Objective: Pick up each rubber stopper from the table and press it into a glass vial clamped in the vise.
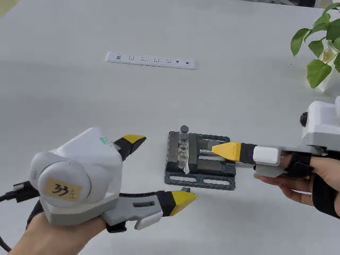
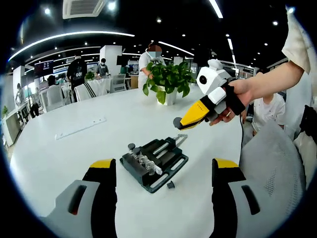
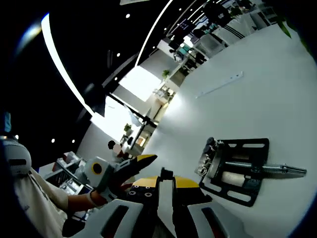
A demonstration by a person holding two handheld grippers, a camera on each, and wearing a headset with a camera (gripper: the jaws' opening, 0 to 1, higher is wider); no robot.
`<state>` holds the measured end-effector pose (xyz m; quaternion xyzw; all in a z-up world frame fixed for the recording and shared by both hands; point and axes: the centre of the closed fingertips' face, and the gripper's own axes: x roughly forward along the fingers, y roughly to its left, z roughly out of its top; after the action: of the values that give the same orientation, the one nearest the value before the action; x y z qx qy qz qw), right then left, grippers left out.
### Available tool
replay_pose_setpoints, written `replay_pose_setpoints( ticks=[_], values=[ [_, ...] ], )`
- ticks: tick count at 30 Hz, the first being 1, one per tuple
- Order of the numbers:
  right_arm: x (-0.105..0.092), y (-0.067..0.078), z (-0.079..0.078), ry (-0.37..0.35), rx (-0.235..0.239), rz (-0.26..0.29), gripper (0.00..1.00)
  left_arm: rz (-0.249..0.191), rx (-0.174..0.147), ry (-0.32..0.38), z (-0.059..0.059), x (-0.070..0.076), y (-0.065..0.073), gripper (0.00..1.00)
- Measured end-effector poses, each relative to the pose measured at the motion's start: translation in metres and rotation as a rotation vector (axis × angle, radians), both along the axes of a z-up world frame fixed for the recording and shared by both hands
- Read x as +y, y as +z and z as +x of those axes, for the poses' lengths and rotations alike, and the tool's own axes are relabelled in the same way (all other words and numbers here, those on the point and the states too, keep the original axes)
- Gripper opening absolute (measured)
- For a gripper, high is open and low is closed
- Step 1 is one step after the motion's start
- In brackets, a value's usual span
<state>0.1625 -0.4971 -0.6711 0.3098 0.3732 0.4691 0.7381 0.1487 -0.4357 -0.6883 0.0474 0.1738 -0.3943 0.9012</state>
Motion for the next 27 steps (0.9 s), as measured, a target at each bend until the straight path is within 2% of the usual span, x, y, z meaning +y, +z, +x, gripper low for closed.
replay_pose_setpoints(
  ticks=[1, 5, 8, 11, 12, 14, 16, 18, 19, 23, 27],
  values=[
    [0.001, 0.008, -0.002, -0.013, 0.025, 0.031, 0.05, -0.011, -0.015, 0.000, 0.002, -0.003, 0.007, 0.75],
    [0.007, 0.032, -0.013, 0.001, 0.054, 0.124, 0.05, -0.058, -0.060, -0.026, 0.003, -0.013, 0.030, 0.68],
    [0.010, 0.054, -0.023, 0.018, 0.101, 0.229, 0.05, -0.094, -0.078, -0.093, -0.003, -0.026, 0.047, 0.54],
    [0.011, 0.067, -0.029, 0.030, 0.160, 0.306, 0.05, -0.122, -0.088, -0.138, -0.008, -0.034, 0.058, 0.39],
    [0.010, 0.068, -0.031, 0.036, 0.177, 0.318, 0.05, -0.126, -0.095, -0.146, -0.008, -0.036, 0.061, 0.36],
    [0.008, 0.067, -0.032, 0.033, 0.178, 0.321, 0.05, -0.131, -0.106, -0.157, -0.009, -0.040, 0.066, 0.36],
    [0.005, 0.067, -0.033, 0.031, 0.213, 0.339, 0.05, -0.141, -0.113, -0.172, -0.011, -0.043, 0.070, 0.35],
    [0.004, 0.067, -0.035, 0.032, 0.225, 0.351, 0.05, -0.158, -0.122, -0.188, -0.012, -0.045, 0.074, 0.30],
    [0.002, 0.067, -0.037, 0.042, 0.240, 0.361, 0.05, -0.182, -0.110, -0.203, -0.015, -0.048, 0.077, 0.26],
    [0.004, 0.066, -0.046, 0.064, 0.286, 0.386, 0.05, -0.211, -0.105, -0.240, -0.021, -0.055, 0.084, 0.17],
    [0.006, 0.065, -0.055, 0.093, 0.315, 0.390, 0.05, -0.216, -0.107, -0.269, -0.025, -0.062, 0.086, 0.17]
  ],
)
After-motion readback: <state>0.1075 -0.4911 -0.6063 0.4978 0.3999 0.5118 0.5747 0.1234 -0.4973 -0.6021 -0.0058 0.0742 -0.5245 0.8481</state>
